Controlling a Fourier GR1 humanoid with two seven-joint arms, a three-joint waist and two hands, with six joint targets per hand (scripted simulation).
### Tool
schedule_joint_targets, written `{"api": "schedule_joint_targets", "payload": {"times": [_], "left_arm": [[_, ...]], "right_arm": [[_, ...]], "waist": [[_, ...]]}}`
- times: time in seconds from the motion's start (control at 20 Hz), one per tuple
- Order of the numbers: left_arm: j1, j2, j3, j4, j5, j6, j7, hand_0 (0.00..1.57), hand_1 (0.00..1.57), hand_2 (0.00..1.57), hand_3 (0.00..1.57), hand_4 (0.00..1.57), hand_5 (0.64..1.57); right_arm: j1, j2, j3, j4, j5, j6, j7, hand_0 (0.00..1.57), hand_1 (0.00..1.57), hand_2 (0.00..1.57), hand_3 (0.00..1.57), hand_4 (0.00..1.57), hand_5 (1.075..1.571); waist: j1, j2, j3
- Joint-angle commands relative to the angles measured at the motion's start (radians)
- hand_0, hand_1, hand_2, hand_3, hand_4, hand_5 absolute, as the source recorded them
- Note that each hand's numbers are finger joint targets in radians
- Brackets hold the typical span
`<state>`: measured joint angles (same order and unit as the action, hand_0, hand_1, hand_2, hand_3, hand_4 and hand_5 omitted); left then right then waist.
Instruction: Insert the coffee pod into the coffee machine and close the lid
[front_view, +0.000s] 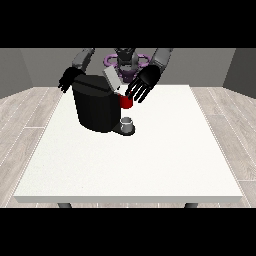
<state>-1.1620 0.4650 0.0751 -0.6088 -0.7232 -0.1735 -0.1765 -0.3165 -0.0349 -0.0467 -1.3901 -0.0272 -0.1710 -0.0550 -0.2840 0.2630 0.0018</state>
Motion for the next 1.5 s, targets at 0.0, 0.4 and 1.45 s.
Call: {"api": "schedule_joint_targets", "payload": {"times": [0.0, 0.4, 1.45], "left_arm": [[-0.004, -0.028, -0.036, -0.004, -0.031, -0.036, 0.035, 0.0, 0.0, 0.0, 0.0, 0.0, 1.571], [-0.002, -0.024, -0.028, -0.031, -0.032, -0.054, 0.013, 0.0, 0.0, 0.0, 0.0, 0.0, 1.571], [0.367, -0.322, 0.241, -0.044, 0.327, -0.028, -0.059, 0.0, 0.0, 0.0, 0.0, 0.0, 1.571]], "right_arm": [[0.004, 0.005, -0.022, 0.043, -0.006, -0.014, -0.014, 0.0, 0.0, 0.0, 0.0, 0.35, 1.571], [0.038, -0.015, -0.058, 0.106, -0.043, 0.04, -0.122, 0.0, 0.0, 0.0, 0.0, 0.42, 1.571], [0.229, -0.086, -0.059, 0.032, -0.029, 0.047, -0.007, 0.0, 0.0, 0.0, 0.0, 0.36, 1.571]], "waist": [[0.019, -0.024, -0.0013], [0.042, -0.028, -0.0011], [0.225, -0.43, -0.0029]]}}
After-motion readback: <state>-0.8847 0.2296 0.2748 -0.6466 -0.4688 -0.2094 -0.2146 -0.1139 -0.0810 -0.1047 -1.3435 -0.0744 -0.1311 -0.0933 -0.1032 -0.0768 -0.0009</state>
